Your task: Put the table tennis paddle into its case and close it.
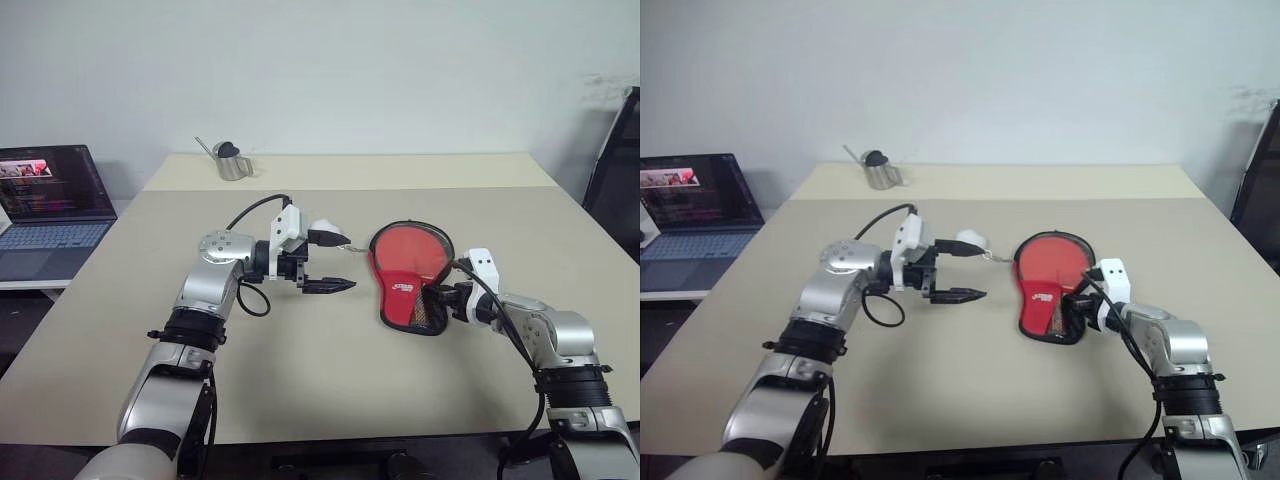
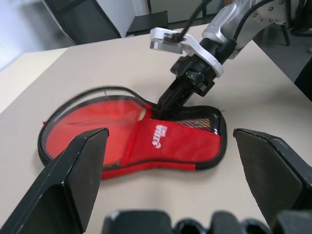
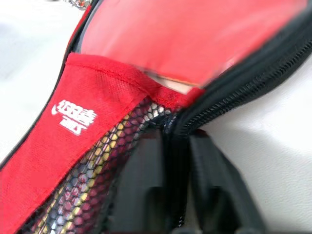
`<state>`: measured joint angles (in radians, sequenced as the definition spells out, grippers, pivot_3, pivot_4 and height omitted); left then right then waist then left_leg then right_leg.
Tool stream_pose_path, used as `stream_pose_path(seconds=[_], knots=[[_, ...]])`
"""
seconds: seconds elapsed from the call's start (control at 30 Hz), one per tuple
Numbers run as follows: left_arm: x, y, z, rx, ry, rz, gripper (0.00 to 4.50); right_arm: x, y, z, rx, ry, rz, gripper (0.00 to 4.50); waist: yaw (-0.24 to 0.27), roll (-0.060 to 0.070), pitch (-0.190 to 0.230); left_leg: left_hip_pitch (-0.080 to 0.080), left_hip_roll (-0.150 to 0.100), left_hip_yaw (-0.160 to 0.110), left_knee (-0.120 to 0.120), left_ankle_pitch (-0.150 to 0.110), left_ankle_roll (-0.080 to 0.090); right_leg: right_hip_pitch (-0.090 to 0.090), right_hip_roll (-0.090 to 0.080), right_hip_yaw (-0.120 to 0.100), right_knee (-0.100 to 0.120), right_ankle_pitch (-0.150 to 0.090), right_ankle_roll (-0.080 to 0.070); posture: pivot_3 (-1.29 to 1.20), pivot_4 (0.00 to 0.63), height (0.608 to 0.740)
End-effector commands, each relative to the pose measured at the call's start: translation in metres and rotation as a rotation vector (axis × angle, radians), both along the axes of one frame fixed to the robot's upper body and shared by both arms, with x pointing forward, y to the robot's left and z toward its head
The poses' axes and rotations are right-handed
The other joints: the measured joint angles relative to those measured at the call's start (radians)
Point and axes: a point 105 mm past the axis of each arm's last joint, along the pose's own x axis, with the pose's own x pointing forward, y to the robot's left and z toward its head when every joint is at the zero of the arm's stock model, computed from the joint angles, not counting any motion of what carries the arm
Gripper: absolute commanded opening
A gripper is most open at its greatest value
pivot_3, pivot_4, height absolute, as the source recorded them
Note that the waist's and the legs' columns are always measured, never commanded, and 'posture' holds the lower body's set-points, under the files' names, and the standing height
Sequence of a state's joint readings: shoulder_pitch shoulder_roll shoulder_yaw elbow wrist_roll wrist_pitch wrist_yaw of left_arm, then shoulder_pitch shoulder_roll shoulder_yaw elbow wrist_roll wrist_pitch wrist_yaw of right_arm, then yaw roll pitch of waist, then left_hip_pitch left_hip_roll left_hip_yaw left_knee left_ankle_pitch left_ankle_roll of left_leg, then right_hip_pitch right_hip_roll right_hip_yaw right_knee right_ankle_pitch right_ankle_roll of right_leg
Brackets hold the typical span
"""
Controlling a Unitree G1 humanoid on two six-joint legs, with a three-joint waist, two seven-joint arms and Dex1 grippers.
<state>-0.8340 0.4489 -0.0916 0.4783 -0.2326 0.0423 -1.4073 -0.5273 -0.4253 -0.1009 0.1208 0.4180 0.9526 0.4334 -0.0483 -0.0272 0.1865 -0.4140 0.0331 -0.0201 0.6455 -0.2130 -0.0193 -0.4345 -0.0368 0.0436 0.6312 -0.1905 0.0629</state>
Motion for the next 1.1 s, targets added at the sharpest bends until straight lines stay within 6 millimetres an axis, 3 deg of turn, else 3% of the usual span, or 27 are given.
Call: stream_pose_path(seconds=[0.03, 0.17, 0.33, 0.73, 1.1], knots=[[-0.006, 0.008, 0.001, 0.022, 0.007, -0.031, 4.5, -0.007, 0.005, -0.006, 0.042, 0.05, 0.001, 0.01, -0.001, 0.0, 0.0, 0.0, 0.0, 0.0, 0.0, 0.0, 0.0, 0.0, 0.0, 0.0, 0.0, 0.0, 0.0, 0.0, 0.15, 0.74], [-0.028, 0.022, -0.017, 0.115, 0.1, -0.12, 4.5, -0.017, 0.016, -0.009, 0.084, 0.085, 0.034, 0.01, -0.006, 0.0, 0.0, 0.0, 0.0, -0.001, -0.002, 0.0, 0.0, 0.0, 0.0, 0.0, 0.0, 0.0, 0.0, 0.0, 0.15, 0.74], [-0.035, 0.033, -0.022, 0.164, 0.13, -0.141, 4.5, -0.033, 0.035, -0.006, 0.121, 0.1, 0.107, 0.01, -0.002, 0.0, 0.0, -0.002, 0.001, -0.003, -0.002, 0.0, 0.0, -0.001, 0.001, -0.003, 0.0, -0.001, -0.001, 0.0, 0.15, 0.74], [-0.069, 0.03, -0.032, 0.19, 0.2, -0.262, 4.5, -0.1, 0.087, -0.011, 0.16, 0.164, 0.303, 0.01, -0.008, 0.0, 0.0, -0.001, 0.01, -0.002, -0.002, 0.0, 0.0, -0.002, 0.008, -0.003, 0.001, -0.005, -0.011, 0.0, 0.15, 0.74], [-0.086, 0.032, -0.037, 0.193, 0.242, -0.308, 4.5, -0.144, 0.085, -0.013, 0.148, 0.201, 0.307, 0.01, -0.007, 0.0, 0.0, 0.003, 0.014, -0.003, -0.002, 0.0, 0.0, -0.007, 0.014, -0.003, 0.013, -0.01, -0.021, 0.0, 0.15, 0.74]])
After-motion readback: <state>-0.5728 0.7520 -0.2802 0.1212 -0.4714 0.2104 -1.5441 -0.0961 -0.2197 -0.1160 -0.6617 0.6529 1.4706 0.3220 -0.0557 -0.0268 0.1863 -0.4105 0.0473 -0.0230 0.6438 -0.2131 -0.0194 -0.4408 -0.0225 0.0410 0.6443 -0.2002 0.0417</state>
